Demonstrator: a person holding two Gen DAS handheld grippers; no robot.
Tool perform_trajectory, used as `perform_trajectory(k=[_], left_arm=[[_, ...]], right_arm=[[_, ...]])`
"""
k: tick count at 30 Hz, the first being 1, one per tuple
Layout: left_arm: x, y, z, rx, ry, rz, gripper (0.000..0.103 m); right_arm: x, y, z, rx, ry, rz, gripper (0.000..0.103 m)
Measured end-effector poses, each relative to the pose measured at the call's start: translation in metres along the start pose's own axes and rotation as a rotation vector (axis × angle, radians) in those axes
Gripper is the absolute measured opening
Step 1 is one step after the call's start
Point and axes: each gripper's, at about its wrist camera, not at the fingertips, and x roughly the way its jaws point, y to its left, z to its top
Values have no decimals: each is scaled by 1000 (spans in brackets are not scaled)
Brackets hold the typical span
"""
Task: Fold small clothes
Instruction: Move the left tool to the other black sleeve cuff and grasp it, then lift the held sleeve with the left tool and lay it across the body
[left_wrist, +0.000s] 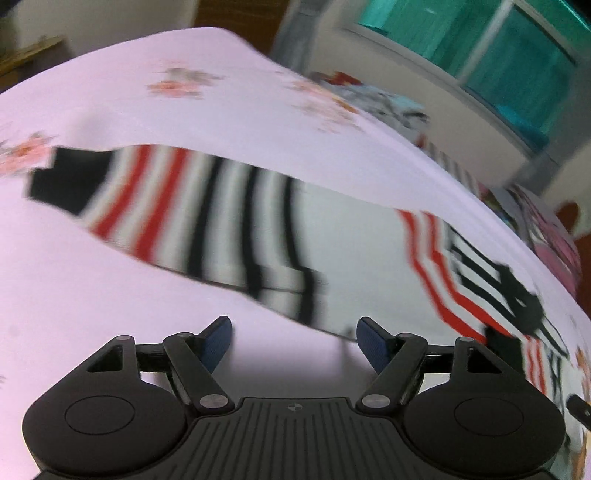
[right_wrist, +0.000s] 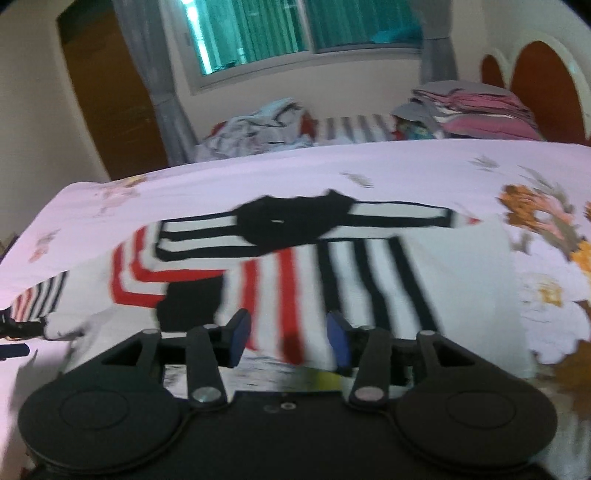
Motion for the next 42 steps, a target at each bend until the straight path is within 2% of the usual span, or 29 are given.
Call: perform_trajectory(k=[7, 15, 17, 19, 20, 24, 26, 30, 33, 38, 42], left_arm=[[8, 68, 21, -148, -44, 73, 74], [24, 110, 37, -296, -130, -11, 73], [29, 114, 39, -311, -156, -14, 60], [35, 119, 42, -329, -178, -16, 43], [37, 121, 44, -336, -182, -14, 39], [43, 125, 48, -354, -192, -2, 12], [44, 123, 49, -357, -198, -12, 8], [34, 101, 56, -302, -235, -59, 6], [24, 70, 66, -222, -260, -135, 6], [8, -17, 74, -29, -274, -308, 6], [7, -101, 56, 129, -215, -477, 6]], right_arm=[[17, 48, 6, -33, 12, 55, 50], [43, 83, 7, -63, 43, 82, 51], [51, 86, 7, -65, 52, 71, 51], [56, 86, 7, -64, 59, 56, 51], [59, 85, 7, -65, 61, 47, 51], [67, 81, 10, -64, 62, 18, 50], [71, 77, 11, -52, 64, 7, 50], [90, 69, 5, -42, 129, -12, 50], [89, 67, 5, -48, 124, 1, 50], [67, 54, 12, 10, 74, 30, 51], [45, 31, 15, 70, 44, 32, 51]])
